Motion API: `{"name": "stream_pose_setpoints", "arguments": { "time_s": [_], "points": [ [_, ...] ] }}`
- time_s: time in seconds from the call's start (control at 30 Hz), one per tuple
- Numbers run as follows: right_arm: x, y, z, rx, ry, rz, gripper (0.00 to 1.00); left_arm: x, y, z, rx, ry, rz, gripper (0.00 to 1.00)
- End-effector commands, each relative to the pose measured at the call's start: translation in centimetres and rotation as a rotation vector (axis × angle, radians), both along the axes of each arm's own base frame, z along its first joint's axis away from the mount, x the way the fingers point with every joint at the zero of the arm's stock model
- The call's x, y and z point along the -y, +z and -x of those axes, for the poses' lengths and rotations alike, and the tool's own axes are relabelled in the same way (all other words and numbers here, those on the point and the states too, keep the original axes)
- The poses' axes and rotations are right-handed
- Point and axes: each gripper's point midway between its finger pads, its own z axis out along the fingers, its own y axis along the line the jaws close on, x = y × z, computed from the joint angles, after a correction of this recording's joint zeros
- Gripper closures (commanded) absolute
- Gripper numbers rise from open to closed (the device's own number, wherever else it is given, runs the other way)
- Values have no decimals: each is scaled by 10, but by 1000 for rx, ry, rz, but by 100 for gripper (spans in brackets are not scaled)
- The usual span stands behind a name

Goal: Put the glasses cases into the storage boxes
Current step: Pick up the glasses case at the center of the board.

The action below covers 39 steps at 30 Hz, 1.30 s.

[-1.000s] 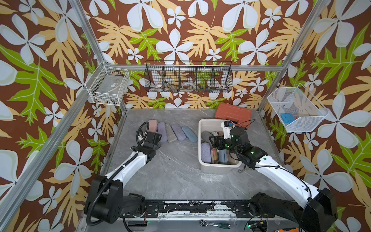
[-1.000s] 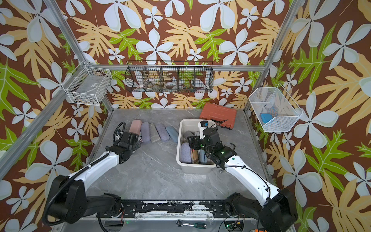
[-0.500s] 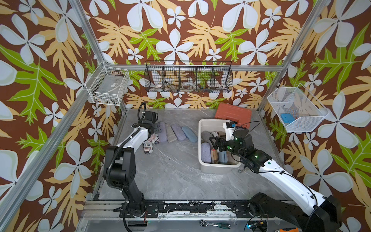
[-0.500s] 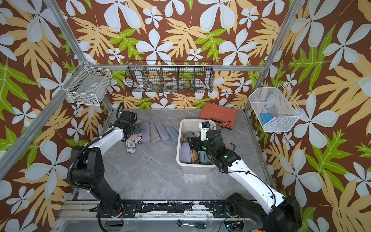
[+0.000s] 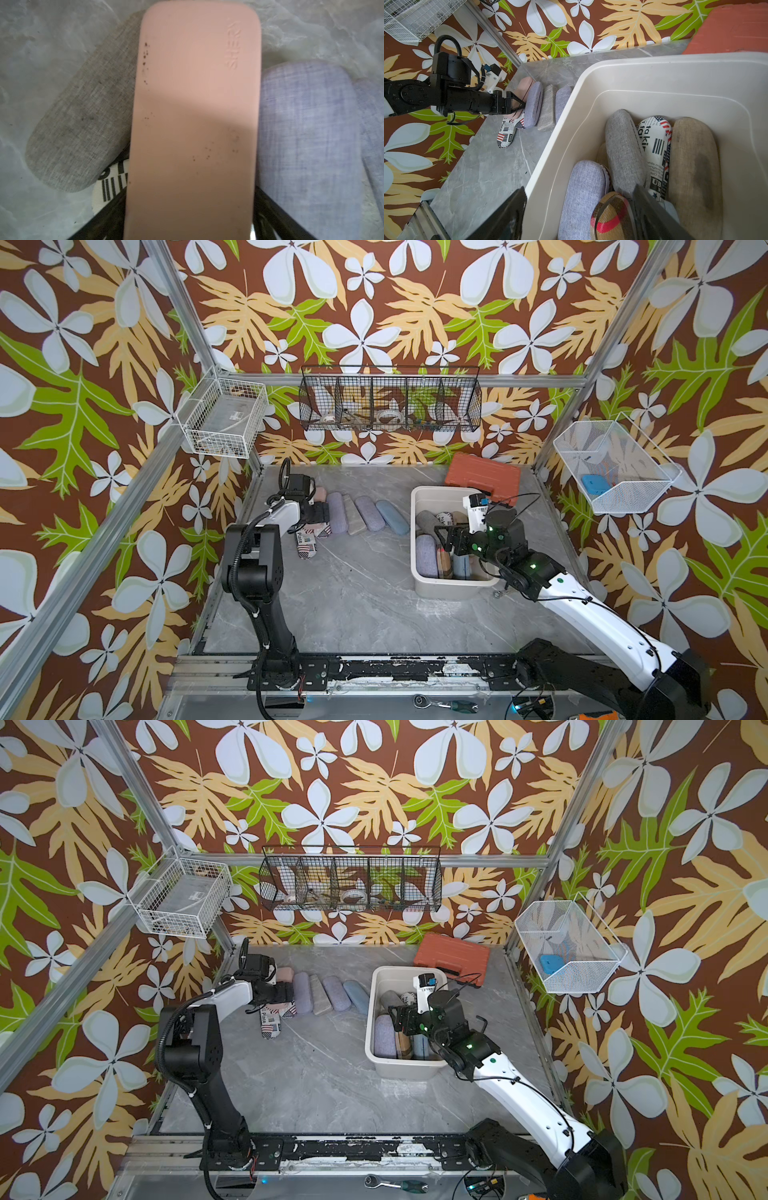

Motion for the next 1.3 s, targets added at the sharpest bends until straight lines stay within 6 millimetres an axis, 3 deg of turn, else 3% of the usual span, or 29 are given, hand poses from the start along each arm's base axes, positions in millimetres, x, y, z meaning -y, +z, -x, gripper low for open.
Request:
{"name": "stream_pose_setpoints", "arguments": {
  "time_s": [0.0, 0.2, 0.47, 0.6, 0.77, 0.87, 1.03, 1.13, 1.17, 1.27],
  "points": [
    [-2, 6, 0, 7, 6, -20, 21, 0, 4, -3, 23, -8, 6, 14],
    [-3, 5, -1, 6, 6, -27, 24, -6, 6, 2, 27, 20, -17, 26],
    [-2, 14, 1, 20, 8, -27, 25, -6, 17, 5, 43, 37, -23, 33],
    [1, 19, 2, 35, -1, -26, 25, 1, 39, 6, 83, 49, -15, 36],
    [2, 26, 3, 42, -5, -26, 25, 29, 87, 18, 182, 52, 35, 37],
    [8, 28, 1, 60, -37, -32, 25, 54, 119, 38, 265, 33, 82, 38],
    [6, 34, -1, 90, -47, -89, 25, 102, 157, 95, 465, -48, 305, 40],
    [-3, 39, -4, 85, -27, -136, 25, 123, 171, 129, 589, -82, 416, 42],
    [-5, 39, -7, 70, -29, -139, 27, 130, 166, 142, 592, -106, 431, 42],
    [-18, 35, -14, 2, -4, -123, 29, 157, 178, 165, 678, -173, 502, 42]
  ]
}}
